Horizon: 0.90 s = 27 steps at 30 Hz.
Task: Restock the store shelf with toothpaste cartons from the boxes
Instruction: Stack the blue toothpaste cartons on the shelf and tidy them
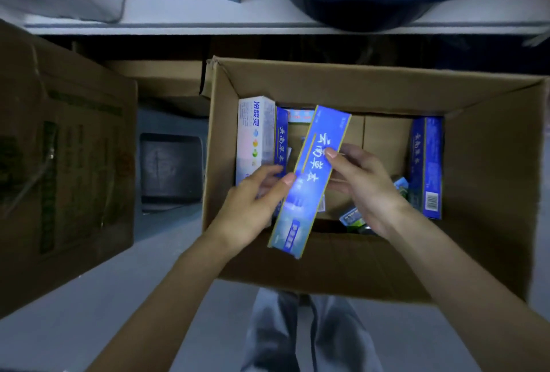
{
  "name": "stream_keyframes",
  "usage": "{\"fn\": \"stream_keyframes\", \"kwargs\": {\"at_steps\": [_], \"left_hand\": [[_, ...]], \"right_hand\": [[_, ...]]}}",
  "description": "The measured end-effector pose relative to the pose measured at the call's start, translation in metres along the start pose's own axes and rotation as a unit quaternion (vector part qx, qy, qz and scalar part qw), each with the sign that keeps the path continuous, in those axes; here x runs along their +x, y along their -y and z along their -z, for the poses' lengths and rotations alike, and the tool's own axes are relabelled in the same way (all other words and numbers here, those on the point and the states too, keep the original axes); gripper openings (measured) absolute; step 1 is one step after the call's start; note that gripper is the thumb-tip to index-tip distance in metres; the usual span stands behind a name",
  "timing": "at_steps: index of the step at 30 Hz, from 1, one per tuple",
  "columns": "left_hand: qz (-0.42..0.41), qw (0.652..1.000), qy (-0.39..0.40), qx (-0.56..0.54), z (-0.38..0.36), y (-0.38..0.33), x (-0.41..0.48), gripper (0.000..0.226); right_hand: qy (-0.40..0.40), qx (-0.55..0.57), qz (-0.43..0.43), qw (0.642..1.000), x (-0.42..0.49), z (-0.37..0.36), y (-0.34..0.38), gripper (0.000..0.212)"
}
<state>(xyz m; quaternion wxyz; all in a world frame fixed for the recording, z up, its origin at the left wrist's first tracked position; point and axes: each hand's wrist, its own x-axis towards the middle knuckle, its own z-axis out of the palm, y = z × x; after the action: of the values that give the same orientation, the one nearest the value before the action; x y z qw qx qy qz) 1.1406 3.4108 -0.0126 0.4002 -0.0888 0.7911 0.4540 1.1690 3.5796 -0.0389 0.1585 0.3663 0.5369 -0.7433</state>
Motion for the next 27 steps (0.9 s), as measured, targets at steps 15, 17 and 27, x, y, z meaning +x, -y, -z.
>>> {"fn": "stream_keyframes", "kwargs": {"at_steps": [15,17,27], "left_hand": [[0.031,0.961,-0.169,-0.217,0.093,-0.023,-0.043,0.008],[0.045,0.96,-0.168,-0.221,0.101,-0.014,-0.043,0.009],[0.069,0.958,-0.156,-0.229,0.094,0.021,-0.043,0.014]], "right_hand": [[-0.08,-0.029,-0.096,0.992,-0.014,-0.087,-0.03,0.026],[-0.094,-0.003,-0.099,0.991,-0.011,-0.093,-0.044,0.023],[-0.088,0.005,-0.141,0.986,0.008,-0.09,-0.066,0.039]]}}
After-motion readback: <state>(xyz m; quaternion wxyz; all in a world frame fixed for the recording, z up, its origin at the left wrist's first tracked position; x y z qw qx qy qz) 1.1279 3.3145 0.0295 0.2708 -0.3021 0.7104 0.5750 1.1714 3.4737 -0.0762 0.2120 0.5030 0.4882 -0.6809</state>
